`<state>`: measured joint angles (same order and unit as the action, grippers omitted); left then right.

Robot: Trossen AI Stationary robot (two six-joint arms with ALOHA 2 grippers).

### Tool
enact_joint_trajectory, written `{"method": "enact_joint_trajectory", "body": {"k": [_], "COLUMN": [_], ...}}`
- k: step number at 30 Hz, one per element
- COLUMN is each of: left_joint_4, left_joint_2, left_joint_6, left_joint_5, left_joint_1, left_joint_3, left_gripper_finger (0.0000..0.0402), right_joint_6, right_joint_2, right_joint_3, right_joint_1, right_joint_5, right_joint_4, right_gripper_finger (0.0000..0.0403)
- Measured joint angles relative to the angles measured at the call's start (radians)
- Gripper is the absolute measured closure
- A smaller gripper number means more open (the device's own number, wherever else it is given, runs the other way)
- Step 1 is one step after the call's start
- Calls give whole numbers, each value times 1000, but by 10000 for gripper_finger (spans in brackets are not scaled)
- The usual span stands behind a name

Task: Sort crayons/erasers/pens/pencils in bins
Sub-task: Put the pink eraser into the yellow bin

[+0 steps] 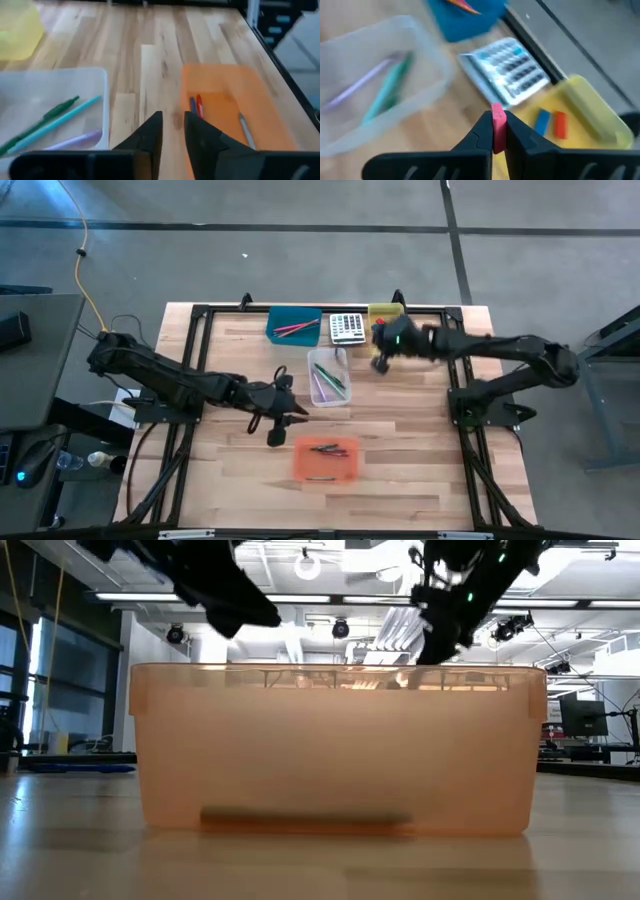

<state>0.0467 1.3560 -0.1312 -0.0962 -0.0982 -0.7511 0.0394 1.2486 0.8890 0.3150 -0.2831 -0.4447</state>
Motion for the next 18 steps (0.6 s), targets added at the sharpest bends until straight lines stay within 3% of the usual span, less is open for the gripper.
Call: {"method": "enact_joint_trajectory", "body": {"k": [4, 9, 18], "left_joint_4": [121, 101, -101], "left_joint_2": [-11, -25, -136], "left_joint_6": [-23, -23, -10], "left_joint_5": [-26, -40, -42], "left_joint_1": [0, 8, 82], "left_joint_3": [70, 86, 85], "left_gripper_finger": [363, 398, 400], "right_joint_6": [-38, -52, -70], "right_joint_2": [34, 145, 347], "right_joint_3": [0, 0, 0], "right_joint_1": [239, 452, 552], "right_joint_5": [186, 349, 458], "right_joint_4": [21, 60, 156], "right_gripper_finger": [399, 399, 397]}}
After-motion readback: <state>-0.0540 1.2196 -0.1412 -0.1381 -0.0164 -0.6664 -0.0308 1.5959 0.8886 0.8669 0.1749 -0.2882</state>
